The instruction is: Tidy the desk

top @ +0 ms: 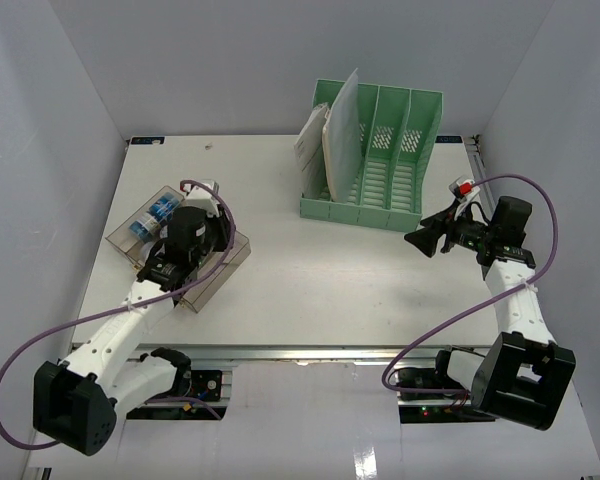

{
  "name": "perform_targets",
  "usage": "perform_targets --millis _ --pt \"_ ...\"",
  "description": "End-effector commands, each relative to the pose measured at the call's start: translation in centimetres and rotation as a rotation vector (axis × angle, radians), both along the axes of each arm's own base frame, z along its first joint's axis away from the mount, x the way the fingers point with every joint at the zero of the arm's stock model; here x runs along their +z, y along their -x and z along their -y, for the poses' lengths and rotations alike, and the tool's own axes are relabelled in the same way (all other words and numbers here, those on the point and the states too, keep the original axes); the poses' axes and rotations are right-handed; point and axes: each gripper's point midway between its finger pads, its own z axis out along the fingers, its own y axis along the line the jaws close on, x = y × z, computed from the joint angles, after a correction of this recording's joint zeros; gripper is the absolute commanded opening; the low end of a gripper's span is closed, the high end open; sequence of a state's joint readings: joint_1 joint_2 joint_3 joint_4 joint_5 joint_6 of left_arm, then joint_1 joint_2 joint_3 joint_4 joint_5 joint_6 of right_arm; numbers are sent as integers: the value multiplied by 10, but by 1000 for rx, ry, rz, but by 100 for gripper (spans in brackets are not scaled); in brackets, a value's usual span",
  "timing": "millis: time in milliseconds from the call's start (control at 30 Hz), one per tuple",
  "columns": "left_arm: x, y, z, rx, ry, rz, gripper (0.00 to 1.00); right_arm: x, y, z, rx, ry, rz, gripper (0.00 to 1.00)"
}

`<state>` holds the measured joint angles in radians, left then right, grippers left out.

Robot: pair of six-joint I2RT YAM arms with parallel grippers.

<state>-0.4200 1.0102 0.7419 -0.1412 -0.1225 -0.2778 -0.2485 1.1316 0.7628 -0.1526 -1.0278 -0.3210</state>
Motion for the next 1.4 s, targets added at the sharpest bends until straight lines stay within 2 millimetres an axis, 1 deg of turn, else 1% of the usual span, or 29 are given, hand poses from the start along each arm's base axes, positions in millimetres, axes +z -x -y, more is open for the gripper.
perform_targets --millis 0,33,133,233,267,300,333,400,467,567,633,700,767,833,900,933,1033,1067,1200,1300,1367 --pt "-51 18 -37 60 -94 -176 19 3 1 1 -5 12 39 75" --pt "-59 18 -40 60 -100 -194 20 2 1 2 -8 16 39 75" --pt "-74 19 -40 45 -95 -233 20 -1 1 3 -13 25 38 75" --pt "-78 14 -47 67 -112 -241 21 -3 1 3 -17 28 34 75" --pt "-79 12 -51 79 -118 -244 24 -3 1 3 -17 29 34 75" --pt "-81 11 -53 82 -118 -252 30 -4 1 4 -18 30 33 75" --pt "-85 10 -52 77 -110 -266 38 -5 0 4 -19 32 31 75" --pt "-90 8 -52 77 -91 -291 59 -7 0 5 -22 35 28 75" --pt "-94 8 -53 77 -88 -306 75 -8 0 5 -23 38 24 75" --pt "-91 7 -53 76 -86 -298 87 -9 -1 6 -24 42 23 75" --pt "-87 8 -52 73 -80 -286 91 -9 -1 6 -23 43 21 75" --pt "-81 9 -46 35 -66 -267 94 -10 0 6 -21 46 22 76" --pt "-64 11 -38 -21 -47 -213 97 -10 0 7 -22 52 25 76" --pt "-51 14 -30 -79 -29 -163 98 -10 0 8 -28 61 22 78" --pt "-31 22 -17 -163 10 -85 98 -11 -1 12 -47 91 27 87" --pt "-28 28 -12 -196 26 -63 98 -10 -1 15 -57 103 34 91" --pt "0 42 5 -307 88 50 98 -7 1 26 -96 124 54 90" --pt "12 51 12 -361 111 94 98 -6 2 28 -99 116 58 90" --pt "30 68 21 -439 145 172 98 -2 5 39 -124 86 65 90" --pt "35 74 21 -448 152 198 98 -1 2 47 -176 87 42 90" --pt "36 76 20 -444 149 204 98 -3 -2 57 -231 97 19 90"
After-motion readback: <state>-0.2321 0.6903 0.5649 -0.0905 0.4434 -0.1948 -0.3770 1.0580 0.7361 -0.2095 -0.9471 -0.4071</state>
